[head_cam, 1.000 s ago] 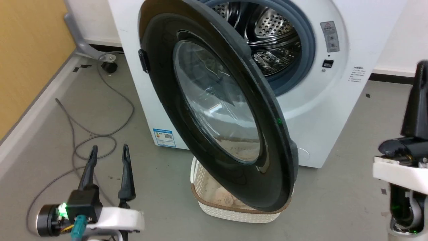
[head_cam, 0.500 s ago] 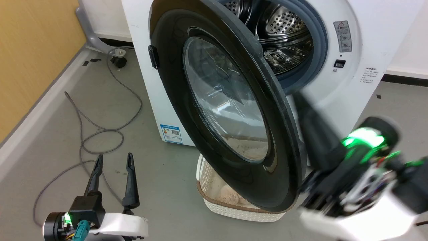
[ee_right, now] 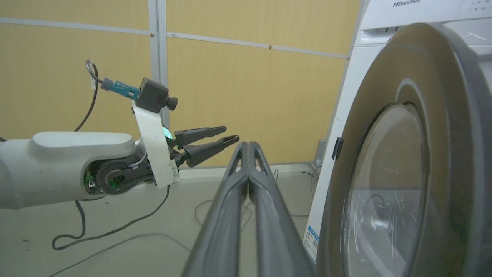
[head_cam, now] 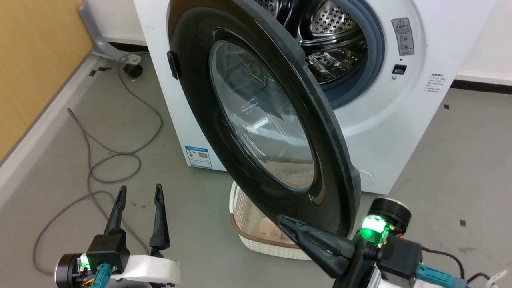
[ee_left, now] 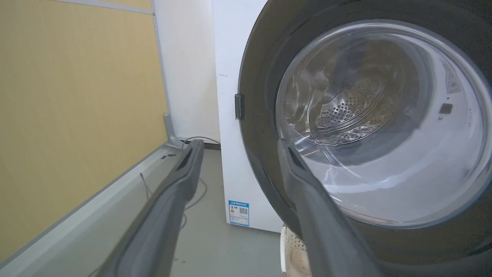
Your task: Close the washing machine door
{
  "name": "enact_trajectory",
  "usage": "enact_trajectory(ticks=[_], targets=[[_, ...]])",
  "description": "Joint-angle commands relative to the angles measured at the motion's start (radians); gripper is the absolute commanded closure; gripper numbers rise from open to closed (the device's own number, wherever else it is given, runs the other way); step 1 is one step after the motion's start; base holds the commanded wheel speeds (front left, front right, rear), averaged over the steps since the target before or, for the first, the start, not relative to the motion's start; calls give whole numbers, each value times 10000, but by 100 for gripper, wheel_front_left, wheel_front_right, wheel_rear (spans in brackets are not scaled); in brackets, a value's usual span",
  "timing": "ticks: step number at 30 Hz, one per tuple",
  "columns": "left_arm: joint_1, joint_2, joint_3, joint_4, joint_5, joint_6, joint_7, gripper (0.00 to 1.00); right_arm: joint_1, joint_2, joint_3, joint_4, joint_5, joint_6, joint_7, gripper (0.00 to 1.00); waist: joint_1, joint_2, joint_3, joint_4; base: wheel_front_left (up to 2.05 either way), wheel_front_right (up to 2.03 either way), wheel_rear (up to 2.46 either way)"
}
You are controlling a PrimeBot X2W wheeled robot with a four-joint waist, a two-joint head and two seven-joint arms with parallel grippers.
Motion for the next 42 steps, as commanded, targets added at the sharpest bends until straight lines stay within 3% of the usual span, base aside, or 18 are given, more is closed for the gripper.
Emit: enact_trajectory(ticks=[1, 6, 13, 23, 31, 42], targets=[[-34, -24, 31, -25, 80, -16, -43, 0, -2, -104, 29, 143, -67, 6, -34, 100, 1, 0, 42, -35, 0, 0, 0], [-117, -108, 55, -106, 225, -65, -43, 0, 89, -289, -194, 1213, -255, 6, -34, 100, 1, 0, 220, -141, 0, 0, 0], [-309, -214, -19, -166, 351, -85, -43, 0, 117, -57, -1196, 2367, -344, 6, -34, 100, 1, 0, 559, -213, 0, 0, 0], [-742, -315, -289, -295, 419, -102, -43, 0, -179, 278, -3288, 3363, -344, 6, -34, 100, 1, 0, 1255, -287, 0, 0, 0], [-1367, -356, -523, -402, 357, -47, -43, 0, -1371, 706, -4823, 4690, -475, 6, -34, 100, 1, 0, 2198, -302, 0, 0, 0], [-2050, -372, -942, -494, 91, 180, -43, 0, -3638, 672, -5759, 6458, -743, 6, -34, 100, 1, 0, 3152, -21, 0, 0, 0]])
